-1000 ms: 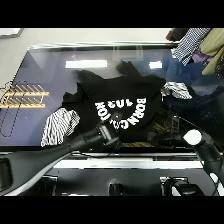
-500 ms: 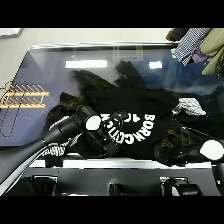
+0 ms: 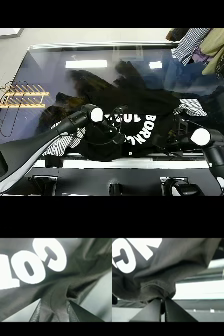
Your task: Fold the clothes and pants, and hang the long-sleeved shirts on hangers.
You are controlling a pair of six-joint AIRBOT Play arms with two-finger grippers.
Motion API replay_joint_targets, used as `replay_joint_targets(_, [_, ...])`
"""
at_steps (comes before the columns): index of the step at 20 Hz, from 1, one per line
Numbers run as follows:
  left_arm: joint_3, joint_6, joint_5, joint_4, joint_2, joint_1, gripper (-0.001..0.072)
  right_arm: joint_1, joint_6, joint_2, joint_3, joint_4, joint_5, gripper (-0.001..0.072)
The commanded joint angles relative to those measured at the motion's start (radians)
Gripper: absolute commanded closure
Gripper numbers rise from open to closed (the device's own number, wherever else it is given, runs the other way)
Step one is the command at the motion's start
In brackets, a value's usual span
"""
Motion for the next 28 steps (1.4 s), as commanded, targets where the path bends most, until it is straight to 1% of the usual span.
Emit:
replay_joint_targets(1, [0.001, -0.066, -0.008, 0.014, -0.012, 0.044, 0.0330, 0.001, -0.024, -0.051, 0.001, 0.009, -0.064, 0.0677])
replay_joint_targets(2, [0.001, -0.069, -0.029, 0.013, -0.010, 0.046, 0.0330, 0.001, -0.024, -0.051, 0.001, 0.009, -0.064, 0.0677])
replay_joint_targets(3, [0.001, -0.090, -0.049, 0.014, -0.002, 0.037, 0.0330, 0.001, -0.025, -0.051, 0.001, 0.008, -0.064, 0.0676])
replay_joint_targets(4, [0.001, -0.122, -0.065, 0.023, 0.009, 0.018, 0.0331, 0.001, -0.025, -0.051, 0.001, 0.008, -0.063, 0.0676])
replay_joint_targets(5, [0.001, -0.187, -0.069, 0.066, 0.025, -0.012, 0.0331, 0.001, -0.029, -0.051, 0.001, 0.008, -0.064, 0.0676])
replay_joint_targets(7, [0.001, -0.392, -0.069, 0.219, 0.063, -0.099, 0.0331, 0.001, -0.032, -0.051, 0.001, 0.008, -0.064, 0.0676])
replay_joint_targets(10, [0.001, -0.708, -0.069, 0.462, 0.122, -0.268, 0.0331, 0.001, -0.032, -0.051, 0.001, 0.008, -0.064, 0.0676])
replay_joint_targets(12, [0.001, -0.904, -0.069, 0.606, 0.130, -0.377, 0.0331, 0.001, -0.032, -0.051, 0.001, 0.008, -0.064, 0.0676])
replay_joint_targets(14, [0.001, -1.056, -0.069, 0.708, 0.111, -0.447, 0.0331, 0.001, -0.032, -0.051, 0.001, 0.008, -0.064, 0.0676])
replay_joint_targets(16, [0.001, -1.162, -0.092, 0.729, 0.084, -0.461, 0.0331, 0.001, -0.042, -0.051, 0.001, 0.008, -0.060, 0.0676])
replay_joint_targets(18, [0.001, -1.234, -0.112, 0.731, 0.056, -0.457, 0.0330, 0.001, -0.049, -0.051, 0.001, 0.008, -0.055, 0.0676])
replay_joint_targets(22, [0.001, -1.295, -0.110, 0.732, 0.022, -0.458, 0.0331, 0.001, -0.069, -0.051, 0.001, 0.008, -0.053, 0.0676])
replay_joint_targets(24, [0.025, -1.297, -0.137, 0.726, 0.029, -0.462, 0.0331, 0.001, -0.070, -0.051, 0.001, 0.008, -0.045, 0.0676])
replay_joint_targets(27, [0.134, -1.297, -0.243, 0.735, 0.029, -0.486, 0.0331, 0.001, -0.071, -0.051, 0.001, 0.008, -0.045, 0.0676])
replay_joint_targets(28, [0.161, -1.303, -0.244, 0.739, 0.027, -0.497, 0.0333, 0.001, -0.074, -0.051, 0.001, 0.008, -0.046, 0.0676])
